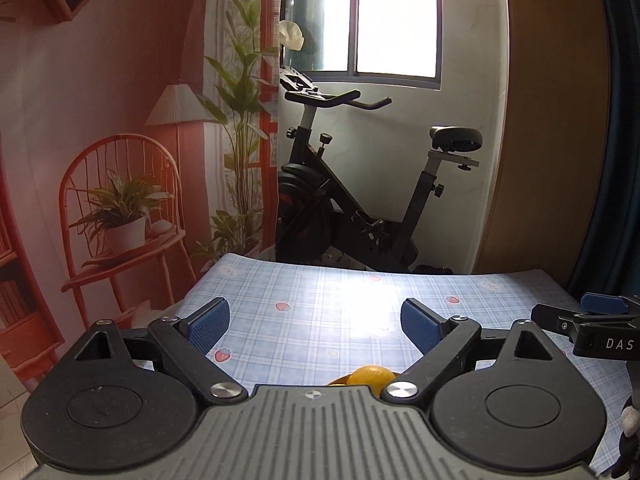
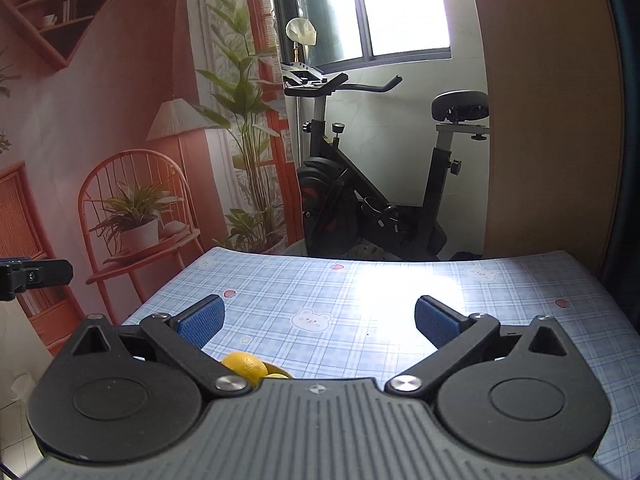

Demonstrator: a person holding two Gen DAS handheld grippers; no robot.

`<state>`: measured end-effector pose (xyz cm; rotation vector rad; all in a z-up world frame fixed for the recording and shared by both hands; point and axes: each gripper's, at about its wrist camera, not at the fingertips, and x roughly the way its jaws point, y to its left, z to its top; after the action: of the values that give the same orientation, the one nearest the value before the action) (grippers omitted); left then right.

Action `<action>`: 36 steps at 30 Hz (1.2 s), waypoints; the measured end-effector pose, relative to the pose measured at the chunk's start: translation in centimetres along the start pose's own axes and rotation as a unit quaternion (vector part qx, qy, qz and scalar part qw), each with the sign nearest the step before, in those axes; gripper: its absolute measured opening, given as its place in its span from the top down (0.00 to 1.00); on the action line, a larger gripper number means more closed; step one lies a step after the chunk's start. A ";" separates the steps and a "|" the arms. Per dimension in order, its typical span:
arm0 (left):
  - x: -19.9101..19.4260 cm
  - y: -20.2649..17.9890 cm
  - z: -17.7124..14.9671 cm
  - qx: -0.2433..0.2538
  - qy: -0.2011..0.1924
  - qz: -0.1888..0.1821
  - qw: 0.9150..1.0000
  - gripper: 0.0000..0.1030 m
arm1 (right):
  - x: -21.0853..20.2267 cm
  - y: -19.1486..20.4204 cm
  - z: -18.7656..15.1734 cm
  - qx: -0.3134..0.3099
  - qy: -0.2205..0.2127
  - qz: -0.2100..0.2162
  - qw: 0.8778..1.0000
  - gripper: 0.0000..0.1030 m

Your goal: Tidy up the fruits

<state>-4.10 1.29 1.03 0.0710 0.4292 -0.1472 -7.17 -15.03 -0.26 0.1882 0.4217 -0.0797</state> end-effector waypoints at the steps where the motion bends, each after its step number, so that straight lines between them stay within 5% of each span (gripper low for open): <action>1: -0.4 -0.2 0.1 0.003 -0.003 0.003 1.000 0.08 | -0.4 0.1 0.2 -0.001 0.000 -0.005 1.000 0.00; 36: -4.4 -1.3 0.1 0.002 -0.041 0.018 0.999 0.03 | -4.5 2.5 1.4 -0.032 0.002 -0.030 0.999 0.00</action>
<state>-8.22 0.52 2.97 0.0755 0.3458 -0.1153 -10.41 -12.74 3.30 0.1135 0.4338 -0.1246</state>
